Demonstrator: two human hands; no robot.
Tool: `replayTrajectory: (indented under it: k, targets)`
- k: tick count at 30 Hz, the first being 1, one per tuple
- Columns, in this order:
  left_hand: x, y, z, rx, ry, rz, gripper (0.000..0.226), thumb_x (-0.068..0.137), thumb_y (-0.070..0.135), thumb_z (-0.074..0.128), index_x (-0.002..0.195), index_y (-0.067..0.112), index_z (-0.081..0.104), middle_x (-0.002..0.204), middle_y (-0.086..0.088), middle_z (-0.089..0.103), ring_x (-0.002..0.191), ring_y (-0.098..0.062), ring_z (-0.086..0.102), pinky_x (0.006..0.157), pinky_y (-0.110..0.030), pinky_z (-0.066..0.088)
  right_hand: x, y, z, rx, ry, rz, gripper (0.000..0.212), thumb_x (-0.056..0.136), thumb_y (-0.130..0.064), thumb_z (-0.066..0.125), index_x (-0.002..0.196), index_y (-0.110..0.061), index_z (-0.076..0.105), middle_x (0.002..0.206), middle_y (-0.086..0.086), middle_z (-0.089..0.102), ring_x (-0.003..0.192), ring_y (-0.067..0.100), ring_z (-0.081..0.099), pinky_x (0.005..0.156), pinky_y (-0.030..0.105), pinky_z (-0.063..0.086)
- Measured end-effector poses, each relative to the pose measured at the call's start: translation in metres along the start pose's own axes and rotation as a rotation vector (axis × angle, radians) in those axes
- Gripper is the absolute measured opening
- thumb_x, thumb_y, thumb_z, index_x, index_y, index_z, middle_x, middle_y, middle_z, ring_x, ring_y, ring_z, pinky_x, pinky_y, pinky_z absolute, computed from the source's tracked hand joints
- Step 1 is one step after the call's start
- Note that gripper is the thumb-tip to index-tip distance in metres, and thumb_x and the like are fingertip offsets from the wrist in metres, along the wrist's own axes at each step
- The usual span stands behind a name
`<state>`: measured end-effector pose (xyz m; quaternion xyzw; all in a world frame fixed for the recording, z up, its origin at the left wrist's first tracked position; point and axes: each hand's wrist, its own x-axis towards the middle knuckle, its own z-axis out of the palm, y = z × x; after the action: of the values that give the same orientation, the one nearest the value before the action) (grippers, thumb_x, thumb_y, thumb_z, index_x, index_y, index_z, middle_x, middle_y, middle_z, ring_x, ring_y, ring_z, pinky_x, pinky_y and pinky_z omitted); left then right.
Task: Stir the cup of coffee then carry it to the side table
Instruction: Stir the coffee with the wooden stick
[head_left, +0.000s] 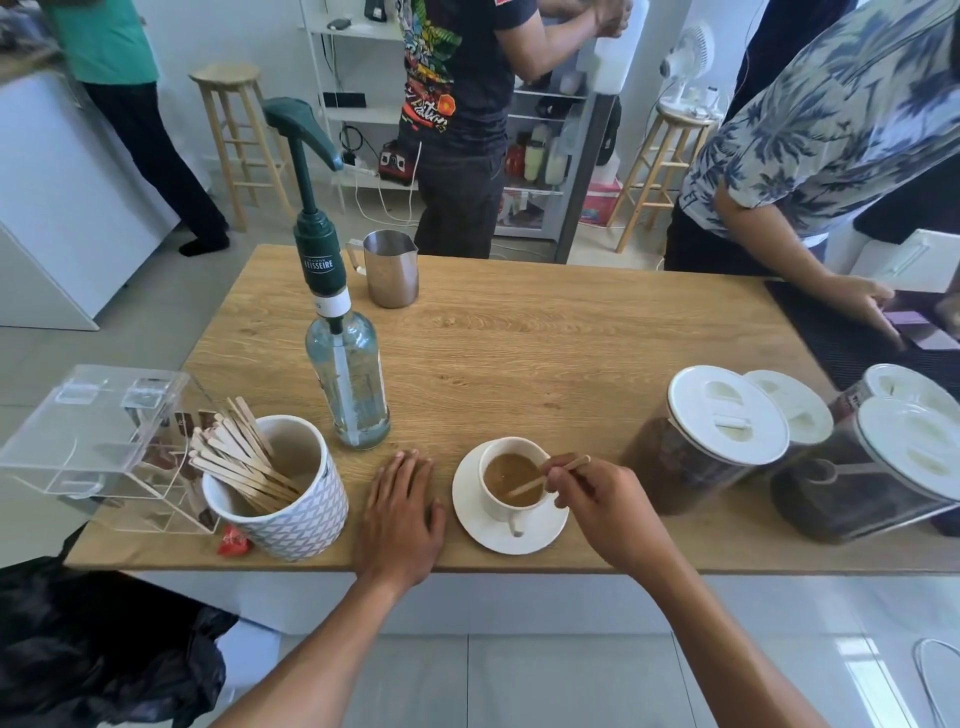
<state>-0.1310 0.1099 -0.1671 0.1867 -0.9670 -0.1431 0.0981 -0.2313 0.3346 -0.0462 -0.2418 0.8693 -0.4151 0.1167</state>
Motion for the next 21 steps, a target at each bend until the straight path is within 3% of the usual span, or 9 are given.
replayTrajectory:
  k: [6,11,16,21]
  targets:
    - [0.002,0.001,-0.001,0.014,-0.024,-0.006,0.057,0.094,0.041,0.03,0.142,0.016,0.047,0.154,-0.005,0.04,0.146,-0.021,0.027,0.12,-0.041,0.022,0.003,0.003,-0.014,-0.043,0.105,0.012,0.014,0.097,-0.019,0.059,0.096,-0.025,0.072,0.081,-0.006,0.074,0.07,0.005,0.067,0.069,0.03,0.056]
    - [-0.001,0.003,0.0,0.019,-0.073,-0.007,0.06,0.096,0.043,0.023,0.146,0.016,0.042,0.158,-0.004,0.034,0.149,-0.02,0.021,0.12,-0.037,0.012,-0.002,0.001,-0.001,-0.001,0.004,0.026,0.015,0.096,-0.022,0.06,0.094,-0.029,0.072,0.084,-0.005,0.076,0.071,0.006,0.069,0.071,0.034,0.057]
    - [-0.002,0.001,-0.005,-0.016,-0.065,-0.024,0.057,0.097,0.04,0.027,0.143,0.013,0.047,0.154,-0.006,0.041,0.146,-0.023,0.029,0.118,-0.033,0.009,-0.007,0.0,-0.016,-0.006,0.049,0.04,0.019,0.096,-0.019,0.058,0.087,-0.027,0.071,0.077,-0.012,0.072,0.068,0.012,0.066,0.07,0.039,0.056]
    - [-0.017,0.011,-0.001,-0.065,-0.092,-0.063,0.062,0.097,0.041,0.014,0.148,0.015,0.039,0.16,-0.002,0.027,0.15,-0.02,0.016,0.122,-0.034,0.004,-0.007,-0.007,-0.027,-0.021,0.123,-0.064,0.016,0.097,-0.019,0.057,0.101,-0.019,0.073,0.082,-0.018,0.071,0.072,0.008,0.067,0.068,0.032,0.055]
